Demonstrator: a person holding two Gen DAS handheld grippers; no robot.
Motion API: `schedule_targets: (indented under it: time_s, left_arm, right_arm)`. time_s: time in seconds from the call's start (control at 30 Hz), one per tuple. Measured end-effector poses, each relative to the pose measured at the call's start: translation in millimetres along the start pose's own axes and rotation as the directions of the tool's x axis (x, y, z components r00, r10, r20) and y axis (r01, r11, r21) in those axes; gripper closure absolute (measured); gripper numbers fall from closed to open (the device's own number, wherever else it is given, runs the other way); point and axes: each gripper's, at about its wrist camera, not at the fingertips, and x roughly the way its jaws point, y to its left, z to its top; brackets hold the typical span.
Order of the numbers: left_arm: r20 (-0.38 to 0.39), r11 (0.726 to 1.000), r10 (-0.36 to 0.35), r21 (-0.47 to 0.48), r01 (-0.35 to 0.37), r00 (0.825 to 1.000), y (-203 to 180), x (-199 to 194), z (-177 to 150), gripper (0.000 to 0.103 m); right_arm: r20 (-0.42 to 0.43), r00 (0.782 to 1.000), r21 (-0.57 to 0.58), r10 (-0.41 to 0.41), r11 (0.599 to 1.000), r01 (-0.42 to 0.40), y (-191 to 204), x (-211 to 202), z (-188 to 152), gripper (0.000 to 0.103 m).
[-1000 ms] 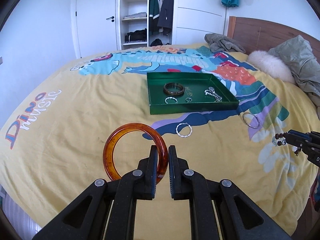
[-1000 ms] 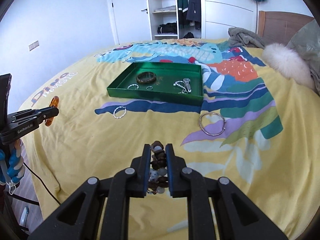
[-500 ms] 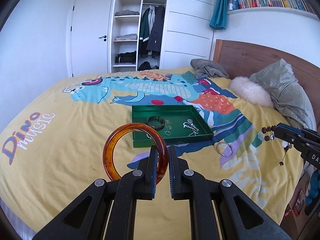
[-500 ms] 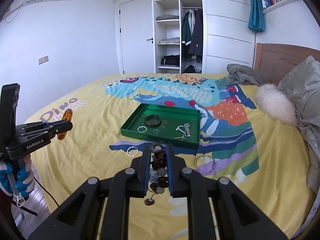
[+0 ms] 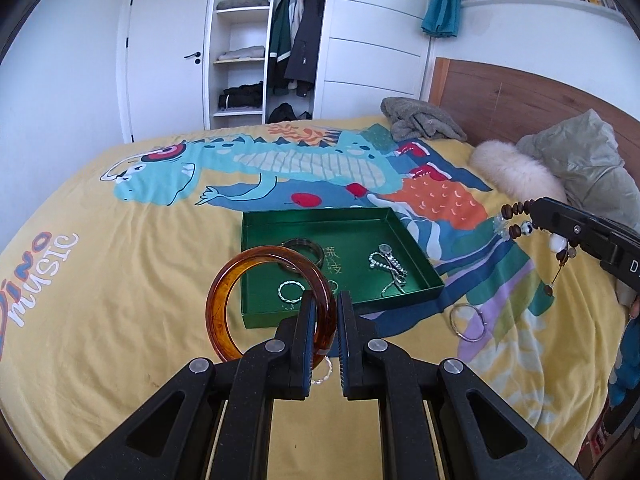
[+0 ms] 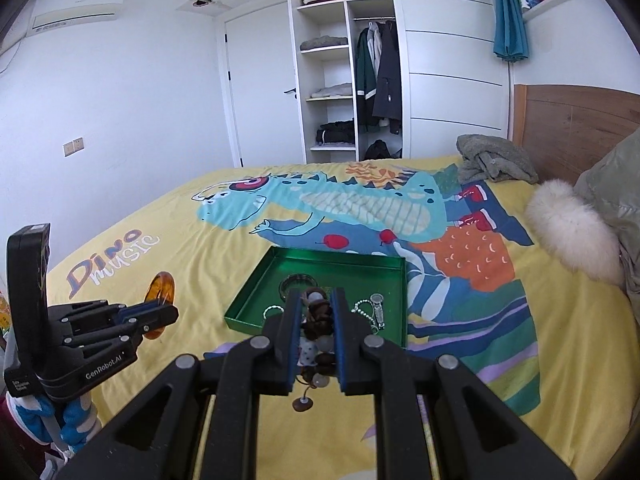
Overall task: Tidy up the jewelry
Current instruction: 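Carry the amber bangle into the green tray with the left tool while the right tool drops the bracelet there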
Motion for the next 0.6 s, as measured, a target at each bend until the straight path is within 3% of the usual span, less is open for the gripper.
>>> schedule_targets:
  time_s: [0.27,0.6]
  left_arm:
    - [-0.083,1.000,0.017,-0.012,-0.018,0.996,7.2,92.0,24.5,0.093]
    - [-0.189,1.000,0.008,0.022,-0.004,0.982,-24.2,194.6,24.2,0.093]
  right_arm:
    - [-0.085,0.996,0.059,-0.012,0.998,0.017,-33.4,100.6,1.5,0.090]
    - [-0.255,0.966,0.101,-0.035,0.993,0.062,-74.8,199.7,-53.5,0.089]
